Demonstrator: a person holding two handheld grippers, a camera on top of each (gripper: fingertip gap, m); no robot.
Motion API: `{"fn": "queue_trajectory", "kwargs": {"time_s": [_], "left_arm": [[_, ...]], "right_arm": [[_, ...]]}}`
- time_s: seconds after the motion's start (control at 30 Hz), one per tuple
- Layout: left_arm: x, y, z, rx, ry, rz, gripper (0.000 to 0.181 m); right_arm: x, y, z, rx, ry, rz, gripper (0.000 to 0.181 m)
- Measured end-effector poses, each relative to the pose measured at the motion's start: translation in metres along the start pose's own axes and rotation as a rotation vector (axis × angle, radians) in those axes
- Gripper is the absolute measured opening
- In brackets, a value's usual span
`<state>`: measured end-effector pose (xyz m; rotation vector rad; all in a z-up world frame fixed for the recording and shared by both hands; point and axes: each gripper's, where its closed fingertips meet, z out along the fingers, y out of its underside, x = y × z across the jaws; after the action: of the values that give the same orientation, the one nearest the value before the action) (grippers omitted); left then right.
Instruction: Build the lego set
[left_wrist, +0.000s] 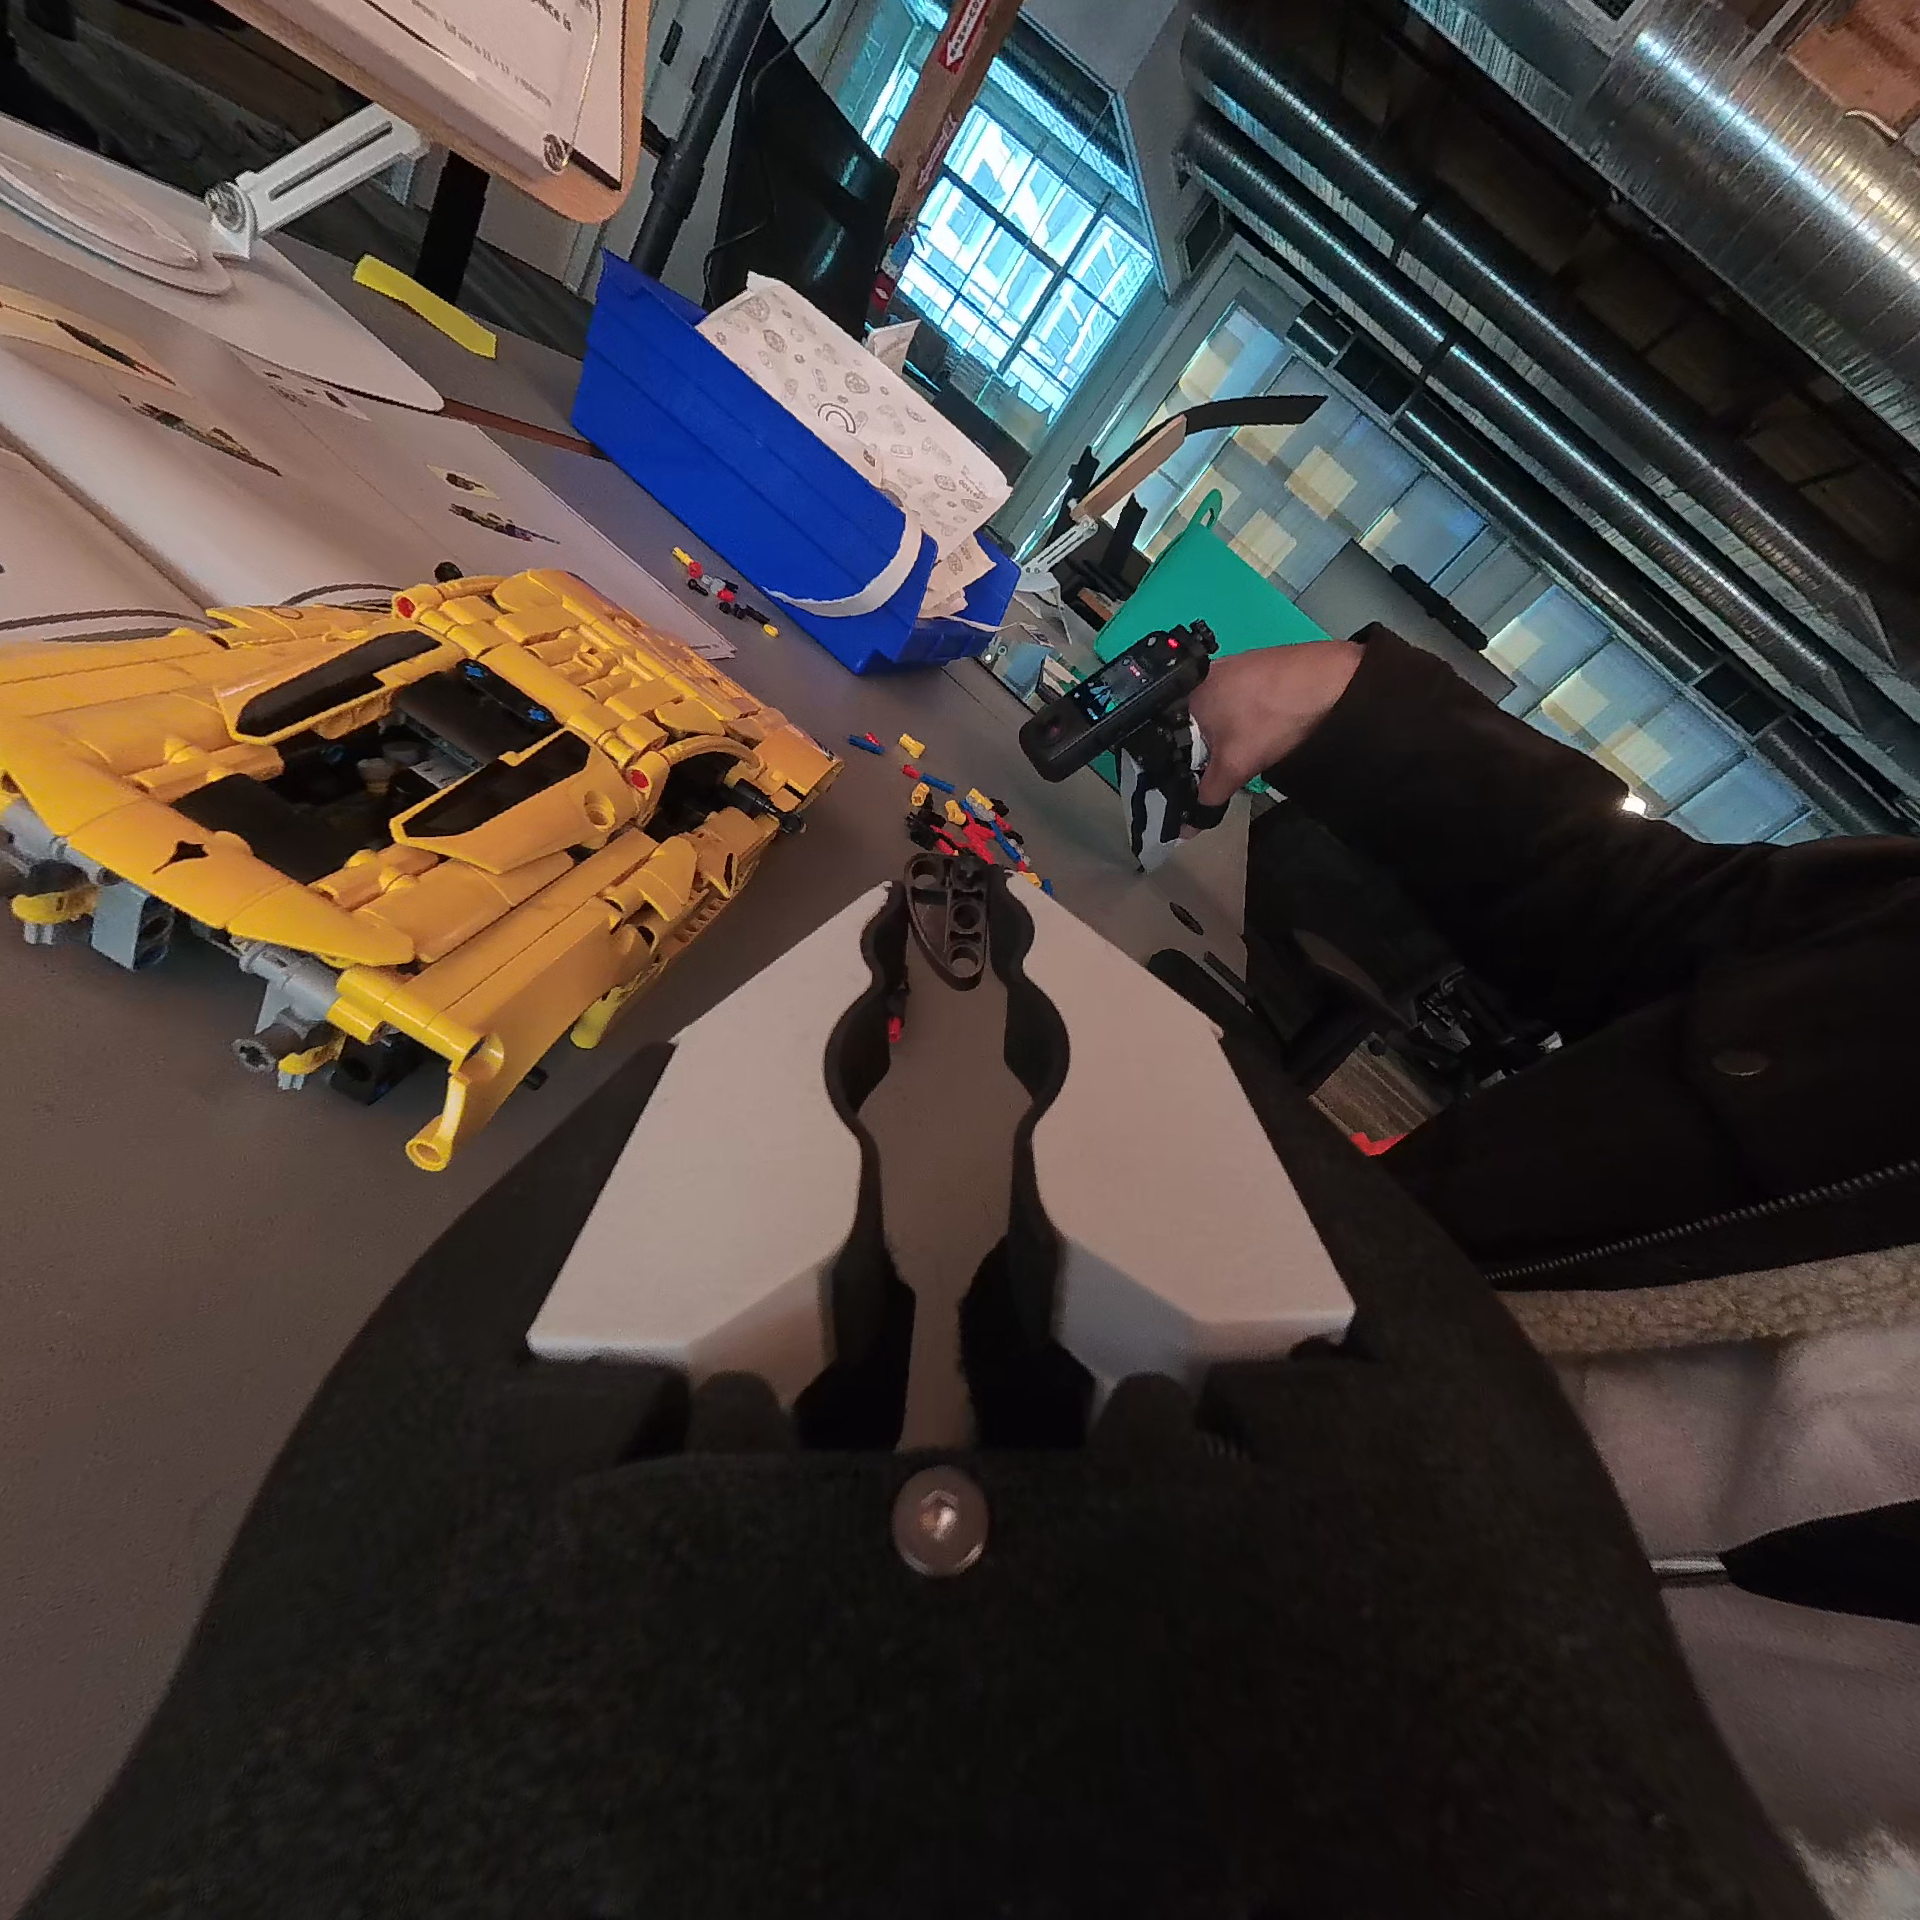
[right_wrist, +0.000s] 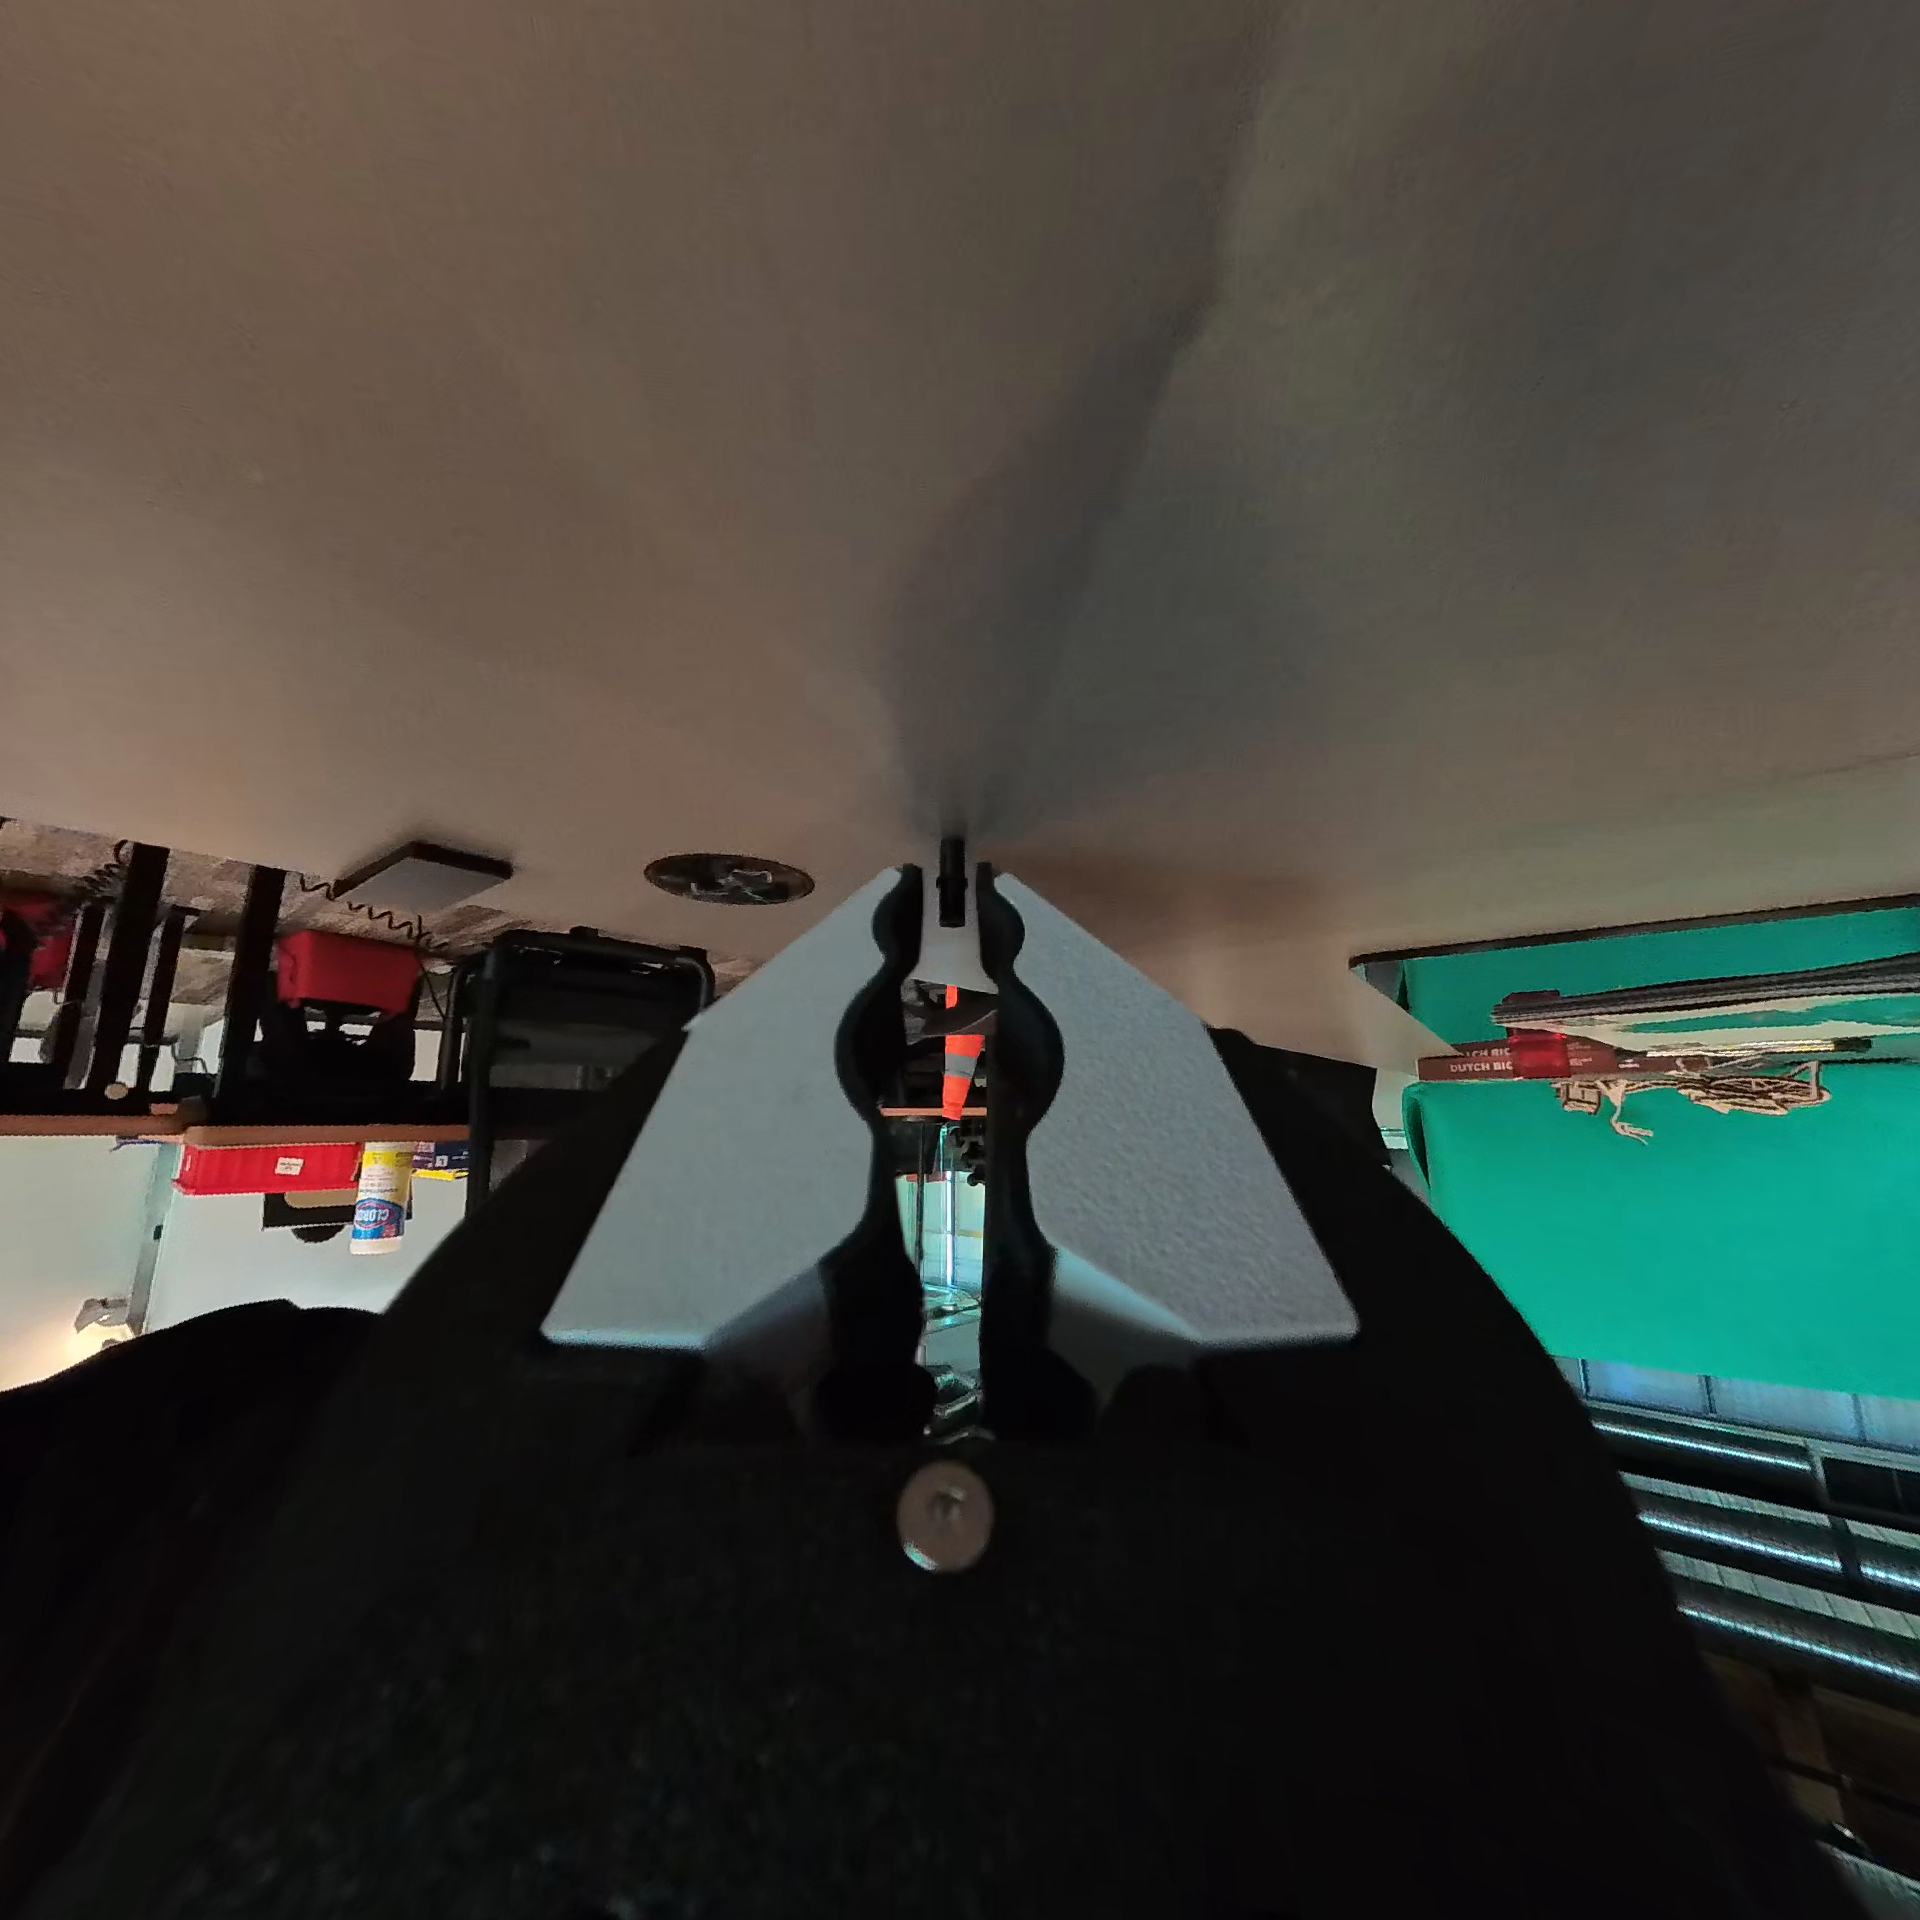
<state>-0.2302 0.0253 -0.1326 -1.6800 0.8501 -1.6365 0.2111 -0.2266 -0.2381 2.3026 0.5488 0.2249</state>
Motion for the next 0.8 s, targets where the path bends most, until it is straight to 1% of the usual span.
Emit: {"fn": "queue_trajectory", "kwargs": {"time_s": [0.2,0.3,0.37,0.43,0.5,0.57,0.6,0.63,0.7,0.73,0.8], "left_arm": [[0.0,0.0,0.0,0.0,0.001,0.0,0.015],[0.0,0.0,-0.001,0.002,0.0,-0.001,0.015],[-0.001,-0.001,-0.002,0.007,-0.001,-0.005,0.015],[-0.001,-0.002,-0.003,0.014,0.004,-0.014,0.015],[0.0,-0.002,-0.002,0.013,0.012,-0.022,0.015],[0.0,-0.001,-0.001,0.006,0.017,-0.023,0.015],[0.0,0.0,0.0,0.001,0.017,-0.022,0.015],[0.0,0.0,0.001,-0.001,0.016,-0.02,0.015],[0.0,0.0,0.002,-0.003,0.015,-0.021,0.015],[-0.001,0.0,0.002,-0.003,0.015,-0.024,0.015],[-0.002,0.0,0.001,0.001,0.011,-0.027,0.015]], "right_arm": [[0.003,0.002,-0.001,0.004,0.019,0.001,0.014],[0.004,-0.002,-0.005,0.073,0.026,-0.014,0.018],[0.004,-0.002,-0.013,0.203,0.034,-0.03,0.023],[0.009,0.006,-0.021,0.37,0.046,-0.006,0.02],[0.008,0.011,-0.031,0.617,0.025,0.017,0.024],[0.007,0.013,-0.045,0.925,0.008,0.055,0.024],[0.009,0.016,-0.048,1.052,0.006,0.086,0.024],[0.013,0.02,-0.048,1.142,0.02,0.128,0.027],[0.006,0.018,-0.045,1.274,0.006,0.143,0.03],[0.004,0.016,-0.04,1.29,0.018,0.149,0.031],[0.002,0.012,-0.027,1.265,0.051,0.152,0.03]]}}
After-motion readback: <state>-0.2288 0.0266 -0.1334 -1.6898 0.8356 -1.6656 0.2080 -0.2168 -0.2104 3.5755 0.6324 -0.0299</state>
